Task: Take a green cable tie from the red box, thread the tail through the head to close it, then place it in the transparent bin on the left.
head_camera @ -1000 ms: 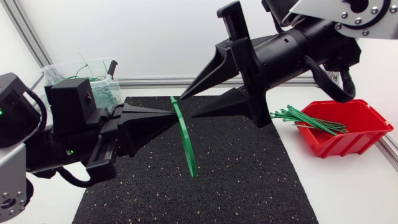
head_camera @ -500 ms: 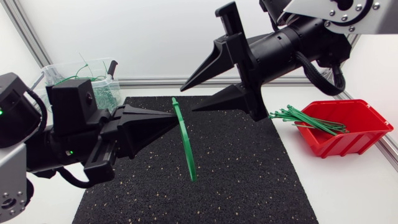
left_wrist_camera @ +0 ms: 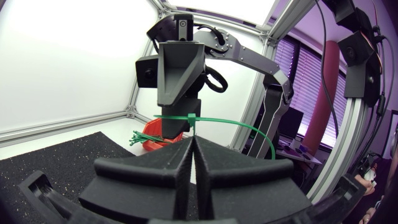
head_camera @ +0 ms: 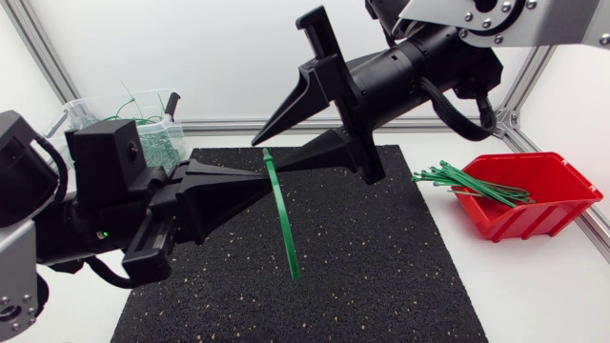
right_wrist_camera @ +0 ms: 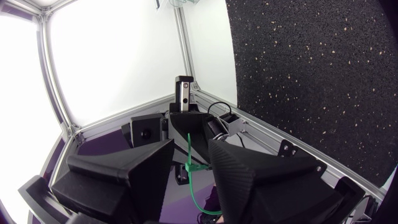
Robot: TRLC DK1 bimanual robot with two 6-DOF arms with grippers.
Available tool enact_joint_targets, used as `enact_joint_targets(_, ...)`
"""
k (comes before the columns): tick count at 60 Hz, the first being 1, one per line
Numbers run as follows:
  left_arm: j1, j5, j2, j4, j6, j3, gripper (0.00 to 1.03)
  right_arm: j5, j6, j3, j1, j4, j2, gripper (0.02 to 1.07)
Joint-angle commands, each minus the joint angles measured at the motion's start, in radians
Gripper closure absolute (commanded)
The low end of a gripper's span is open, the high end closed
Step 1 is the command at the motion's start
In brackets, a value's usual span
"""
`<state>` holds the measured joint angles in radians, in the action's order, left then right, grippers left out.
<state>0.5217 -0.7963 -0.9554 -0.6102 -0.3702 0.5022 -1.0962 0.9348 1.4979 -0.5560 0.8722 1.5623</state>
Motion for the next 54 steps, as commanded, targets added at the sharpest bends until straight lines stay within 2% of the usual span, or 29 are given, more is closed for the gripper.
enact_joint_targets(1, -0.006, -0.011, 0.012, -0.008, -0.022, 0.012, 1.0, -0.001, 0.001, 0.012, -0.01, 0.016, -0.013, 0.66)
enact_joint_targets(4, -0.006, -0.011, 0.014, -0.01, -0.022, 0.01, 1.0, -0.001, 0.001, 0.009, -0.01, 0.016, -0.013, 0.66)
enact_joint_targets(7, -0.009, -0.014, 0.014, -0.01, -0.022, 0.01, 1.0, 0.001, 0.001, 0.007, -0.01, 0.016, -0.015, 0.71)
enact_joint_targets(15, -0.008, -0.015, 0.017, -0.008, -0.022, 0.01, 1.0, 0.002, 0.001, 0.005, -0.009, 0.017, -0.022, 0.72)
enact_joint_targets(19, -0.008, -0.015, 0.018, -0.008, -0.024, 0.012, 1.0, 0.019, 0.001, 0.002, -0.009, 0.017, -0.03, 0.79)
enact_joint_targets(27, -0.005, -0.015, 0.017, -0.008, -0.024, 0.013, 1.0, 0.032, -0.001, -0.004, -0.007, 0.017, -0.034, 0.83)
enact_joint_targets(34, -0.005, -0.015, 0.017, -0.008, -0.022, 0.012, 1.0, 0.038, -0.001, -0.005, -0.007, 0.017, -0.042, 0.83)
enact_joint_targets(43, -0.005, -0.015, 0.017, -0.008, -0.022, 0.01, 1.0, 0.056, 0.001, -0.011, -0.01, 0.016, -0.053, 0.89)
enact_joint_targets(54, -0.002, -0.015, 0.017, -0.008, -0.022, 0.013, 1.0, 0.078, 0.002, -0.018, -0.01, 0.014, -0.053, 1.01)
